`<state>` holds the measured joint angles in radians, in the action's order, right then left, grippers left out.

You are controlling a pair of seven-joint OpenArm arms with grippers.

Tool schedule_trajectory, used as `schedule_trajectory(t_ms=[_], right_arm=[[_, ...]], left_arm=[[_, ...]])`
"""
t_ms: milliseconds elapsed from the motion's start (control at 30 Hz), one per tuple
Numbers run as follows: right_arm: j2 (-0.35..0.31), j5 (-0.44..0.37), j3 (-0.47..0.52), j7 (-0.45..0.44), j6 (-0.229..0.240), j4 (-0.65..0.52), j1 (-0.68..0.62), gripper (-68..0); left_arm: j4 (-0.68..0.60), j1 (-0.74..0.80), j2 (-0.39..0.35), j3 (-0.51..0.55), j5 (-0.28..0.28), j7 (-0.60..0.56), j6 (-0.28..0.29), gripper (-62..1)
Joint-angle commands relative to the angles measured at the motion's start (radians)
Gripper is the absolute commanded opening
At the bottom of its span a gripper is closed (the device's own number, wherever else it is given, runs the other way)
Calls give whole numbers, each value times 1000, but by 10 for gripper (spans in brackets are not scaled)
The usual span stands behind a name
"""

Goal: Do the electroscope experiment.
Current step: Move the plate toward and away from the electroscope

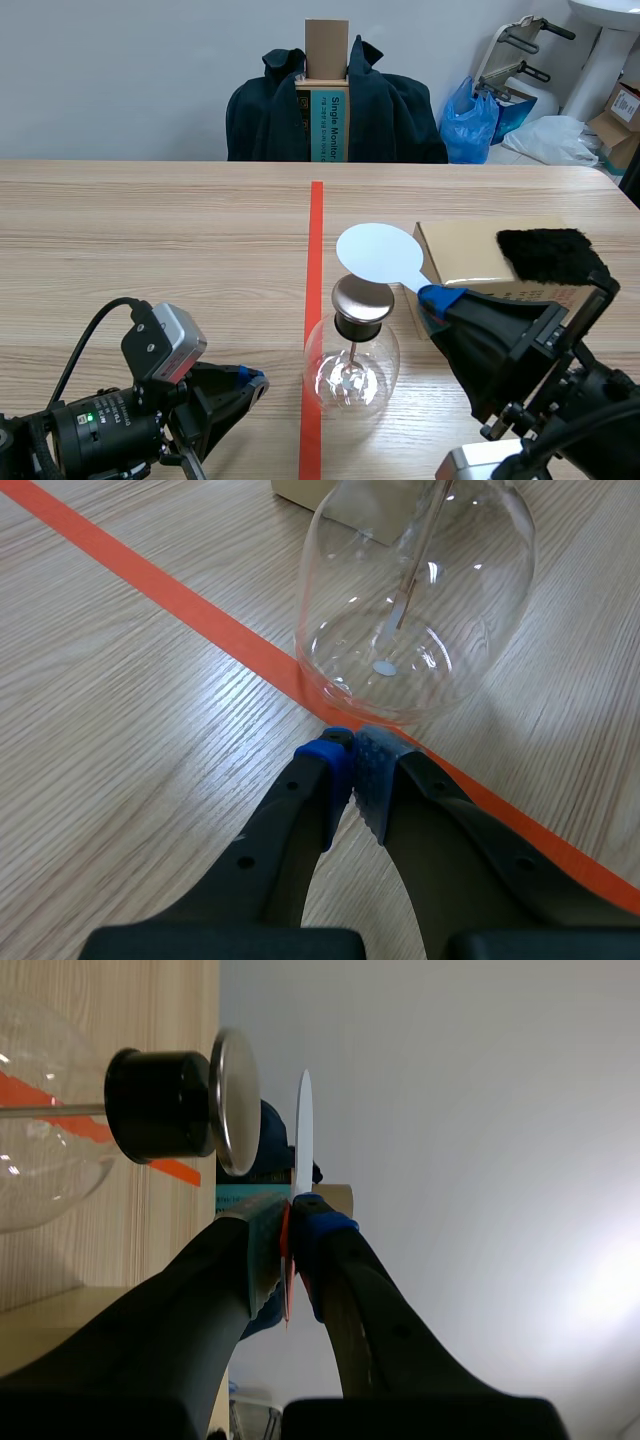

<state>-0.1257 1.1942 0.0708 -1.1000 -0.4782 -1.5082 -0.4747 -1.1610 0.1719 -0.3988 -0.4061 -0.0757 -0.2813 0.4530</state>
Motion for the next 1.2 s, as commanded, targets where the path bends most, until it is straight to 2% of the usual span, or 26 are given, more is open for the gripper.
schedule_trajectory(t_ms=[0,233,733,967,1167], right_arm=[[-13,-8,7,-17,-7,-22,9,-667],[-13,10,7,-74,-7,-22,9,-667],[-13,12,6,-111,-7,-22,9,-667],[-13,11,6,-40,-7,-22,9,-667],[-13,11,6,74,-7,-22,9,-667]], left_arm=[[-24,5,5,3,-9,-16,3,-592],[-24,5,5,3,-9,-16,3,-592],[-24,5,5,3,-9,-16,3,-592],[-24,5,5,3,-9,-16,3,-592],[-24,5,5,3,-9,-16,3,-592]])
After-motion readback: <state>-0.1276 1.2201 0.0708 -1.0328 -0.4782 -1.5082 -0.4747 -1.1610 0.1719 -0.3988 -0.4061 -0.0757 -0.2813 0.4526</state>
